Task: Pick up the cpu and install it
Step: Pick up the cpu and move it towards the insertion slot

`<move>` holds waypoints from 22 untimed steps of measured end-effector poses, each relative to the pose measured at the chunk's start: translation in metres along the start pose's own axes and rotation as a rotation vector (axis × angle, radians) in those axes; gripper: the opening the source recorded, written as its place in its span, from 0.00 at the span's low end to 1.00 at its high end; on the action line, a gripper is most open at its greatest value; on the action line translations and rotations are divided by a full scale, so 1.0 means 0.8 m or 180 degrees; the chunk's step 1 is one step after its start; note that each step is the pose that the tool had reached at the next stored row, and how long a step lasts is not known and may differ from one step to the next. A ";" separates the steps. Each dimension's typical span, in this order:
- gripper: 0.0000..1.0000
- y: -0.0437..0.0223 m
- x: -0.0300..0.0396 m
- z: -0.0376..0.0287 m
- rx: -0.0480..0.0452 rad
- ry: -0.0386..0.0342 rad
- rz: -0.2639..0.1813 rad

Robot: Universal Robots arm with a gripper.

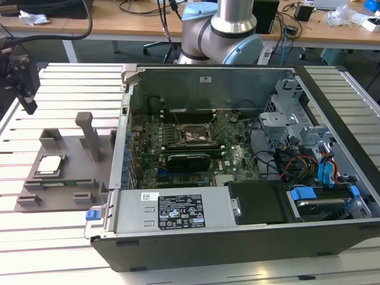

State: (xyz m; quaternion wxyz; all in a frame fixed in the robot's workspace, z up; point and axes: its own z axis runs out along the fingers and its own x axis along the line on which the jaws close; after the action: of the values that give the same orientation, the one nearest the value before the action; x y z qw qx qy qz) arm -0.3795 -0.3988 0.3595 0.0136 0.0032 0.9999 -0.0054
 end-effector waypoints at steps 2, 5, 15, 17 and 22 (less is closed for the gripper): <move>0.60 0.0000 0.0000 0.0014 0.0000 0.0000 0.0000; 0.60 0.0000 0.0001 0.0043 0.0000 0.0000 0.0000; 0.60 0.0002 0.0004 0.0156 0.0000 0.0000 0.0000; 0.60 0.0002 0.0005 0.0172 0.0000 0.0000 0.0000; 0.60 0.0002 0.0006 0.0208 0.0000 0.0000 0.0000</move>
State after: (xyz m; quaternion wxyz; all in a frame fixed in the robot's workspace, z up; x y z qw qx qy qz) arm -0.3795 -0.3988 0.3428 0.0136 0.0032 0.9999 -0.0054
